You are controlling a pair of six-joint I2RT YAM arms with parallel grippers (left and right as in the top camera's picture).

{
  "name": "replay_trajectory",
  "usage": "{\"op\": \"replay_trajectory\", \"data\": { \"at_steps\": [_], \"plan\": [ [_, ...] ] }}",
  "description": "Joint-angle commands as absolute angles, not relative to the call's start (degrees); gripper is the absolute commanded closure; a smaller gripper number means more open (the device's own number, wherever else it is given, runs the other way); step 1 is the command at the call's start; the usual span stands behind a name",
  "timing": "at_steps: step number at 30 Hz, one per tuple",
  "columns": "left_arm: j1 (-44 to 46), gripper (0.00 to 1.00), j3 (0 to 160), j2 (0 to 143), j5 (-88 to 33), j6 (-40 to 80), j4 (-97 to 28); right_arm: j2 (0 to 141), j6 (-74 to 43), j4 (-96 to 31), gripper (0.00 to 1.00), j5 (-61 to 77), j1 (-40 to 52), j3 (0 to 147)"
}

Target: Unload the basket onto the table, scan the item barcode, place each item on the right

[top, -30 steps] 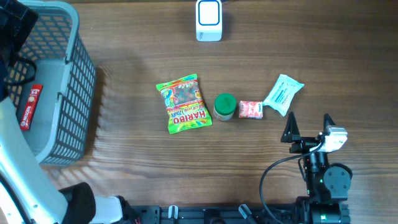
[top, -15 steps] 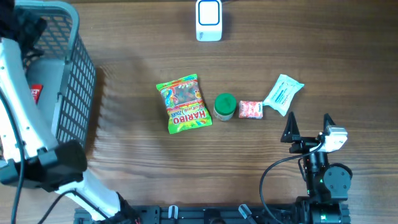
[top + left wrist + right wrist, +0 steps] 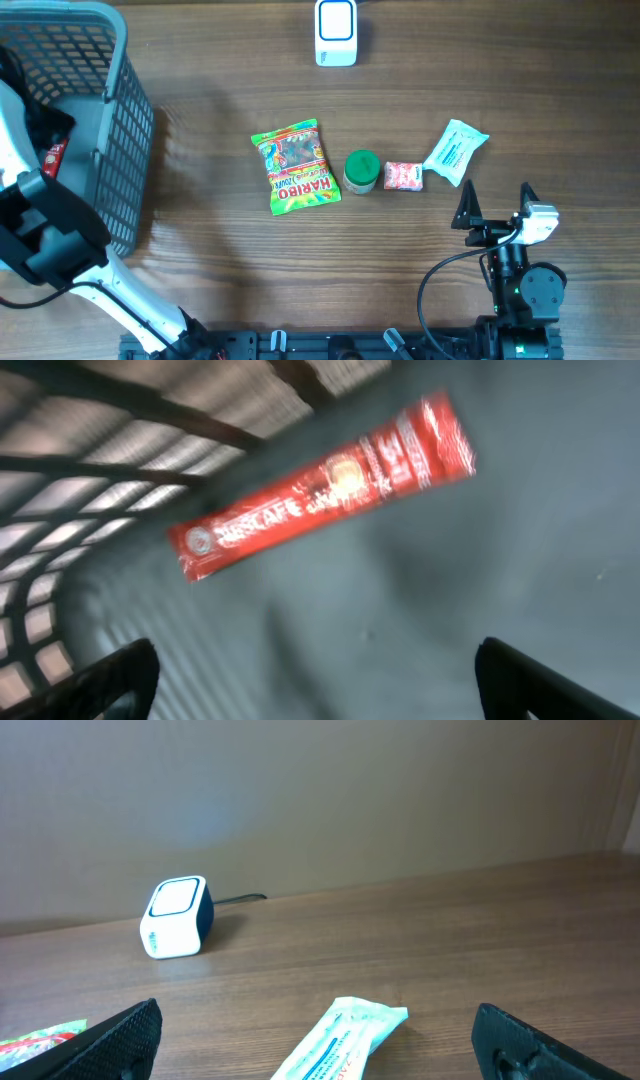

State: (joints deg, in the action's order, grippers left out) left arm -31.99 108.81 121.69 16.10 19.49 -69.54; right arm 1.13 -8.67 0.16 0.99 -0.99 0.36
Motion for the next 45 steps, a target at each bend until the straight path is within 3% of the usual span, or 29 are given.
{"op": "replay_trajectory", "data": {
  "at_steps": [1, 14, 20, 25, 26, 30, 32, 40, 45],
  "plan": [
    [-32.56, 0.00, 100.44, 121.54, 15.20, 1.50, -61.80, 1.02, -7.68, 0.34, 0.00, 0.27, -0.78, 0.30],
    [-34.26, 0.00, 94.76, 121.56, 10.00, -7.31, -47.27, 1.02, -7.66, 0.34, 0.00, 0.27, -0.78, 0.30],
    [-36.53, 0.00, 92.07, 121.67, -1.13, -3.11, -41.71, 1.02, -7.64, 0.34, 0.01, 0.27, -0.78, 0.30],
    [-39.66, 0.00, 84.12, 121.67, -1.39, -2.57, -37.54, 1.02, -7.66, 0.34, 0.00, 0.27, -0.78, 0.30],
    [-39.66, 0.08, 82.78, 121.67, -2.59, -2.50, -37.43, 1.02, -7.66, 0.34, 0.00, 0.27, -0.78, 0.30],
    [-38.33, 0.72, 81.60, 121.67, -10.50, -1.85, -38.09, 1.02, -7.66, 0.34, 0.00, 0.27, -0.78, 0.30],
    [-37.12, 0.96, 81.58, 121.67, -10.92, 2.15, -38.11, 1.02, -7.66, 0.34, 0.01, 0.27, -0.78, 0.30],
    [-29.56, 0.96, 84.03, 120.07, -13.67, 8.05, -38.35, 1.02, -7.66, 0.34, 0.00, 0.27, -0.78, 0.30],
    [-26.06, 0.96, 91.83, 110.06, -13.67, 8.49, -40.99, 1.02, -7.66, 0.34, 0.00, 0.25, -0.78, 0.30]
  ]
}}
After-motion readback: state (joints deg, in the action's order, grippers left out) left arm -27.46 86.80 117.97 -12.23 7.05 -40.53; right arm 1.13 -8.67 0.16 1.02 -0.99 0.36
